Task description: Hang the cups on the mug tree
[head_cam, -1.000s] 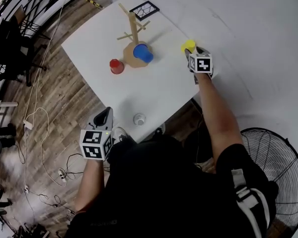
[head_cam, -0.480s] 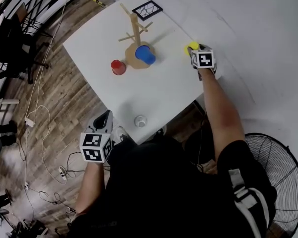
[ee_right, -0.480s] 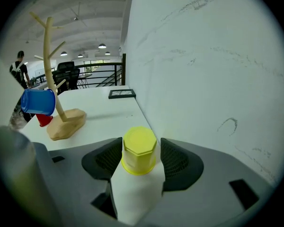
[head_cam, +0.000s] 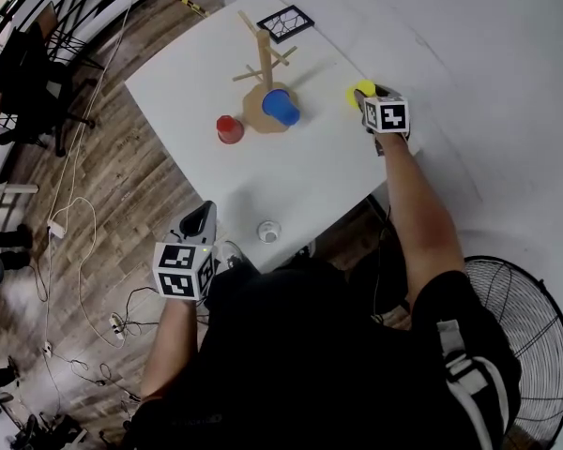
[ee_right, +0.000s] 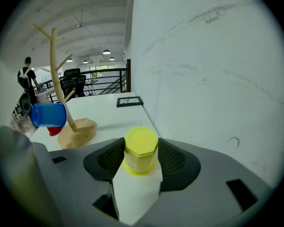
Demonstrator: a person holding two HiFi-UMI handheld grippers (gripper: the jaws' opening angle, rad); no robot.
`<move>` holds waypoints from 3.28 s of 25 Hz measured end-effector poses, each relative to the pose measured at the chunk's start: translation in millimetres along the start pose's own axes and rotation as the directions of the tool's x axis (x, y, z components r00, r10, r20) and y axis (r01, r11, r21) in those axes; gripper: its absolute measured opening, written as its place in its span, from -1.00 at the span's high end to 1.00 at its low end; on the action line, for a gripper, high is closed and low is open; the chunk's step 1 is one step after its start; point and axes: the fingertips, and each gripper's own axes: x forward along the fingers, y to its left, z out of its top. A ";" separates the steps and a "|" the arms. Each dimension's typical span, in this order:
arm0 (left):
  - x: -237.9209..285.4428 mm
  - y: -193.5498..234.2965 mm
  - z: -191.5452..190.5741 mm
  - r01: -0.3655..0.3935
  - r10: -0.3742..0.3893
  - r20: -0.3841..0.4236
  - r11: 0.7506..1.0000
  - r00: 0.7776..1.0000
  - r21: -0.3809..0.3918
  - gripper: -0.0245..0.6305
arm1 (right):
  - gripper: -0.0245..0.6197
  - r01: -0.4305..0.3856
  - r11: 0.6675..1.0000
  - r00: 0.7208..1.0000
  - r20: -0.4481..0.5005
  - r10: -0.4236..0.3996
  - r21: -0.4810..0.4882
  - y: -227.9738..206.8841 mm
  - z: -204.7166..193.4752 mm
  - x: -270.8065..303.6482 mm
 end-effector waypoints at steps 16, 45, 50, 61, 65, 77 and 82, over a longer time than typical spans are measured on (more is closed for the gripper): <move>-8.8 1.6 20.1 0.025 -0.026 0.055 0.999 0.998 0.023 0.88 | 0.24 -0.275 0.956 0.919 0.319 0.230 0.102 71.1 131.4 -80.6; -52.4 25.8 -9.4 -0.053 0.058 0.082 0.997 0.995 -0.057 0.88 | 0.24 -0.574 0.742 0.805 0.405 0.435 0.345 144.0 173.9 -66.5; -59.9 29.1 -13.1 -0.065 0.070 0.080 0.996 0.994 -0.065 0.88 | 0.24 -0.574 0.731 0.809 0.397 0.435 0.369 147.1 169.3 -62.2; -60.3 38.5 -14.6 -0.059 0.064 0.088 0.996 0.994 -0.061 0.88 | 0.22 -0.524 0.765 0.842 0.361 0.401 0.375 141.2 155.0 -58.0; -57.6 40.6 -12.6 -0.043 0.048 0.093 0.998 0.994 -0.049 0.88 | 0.22 -0.497 0.799 0.855 0.347 0.385 0.338 141.4 151.7 -67.8; -42.7 38.2 -1.5 0.035 -0.036 0.096 0.999 0.995 0.015 0.88 | 0.41 -0.352 0.933 0.880 0.365 0.303 0.076 171.6 135.7 -128.2; -39.3 36.0 10.0 0.069 -0.072 0.108 0.997 0.992 0.033 0.88 | 0.44 -0.288 0.958 0.879 0.396 0.265 -0.002 194.0 123.5 -168.0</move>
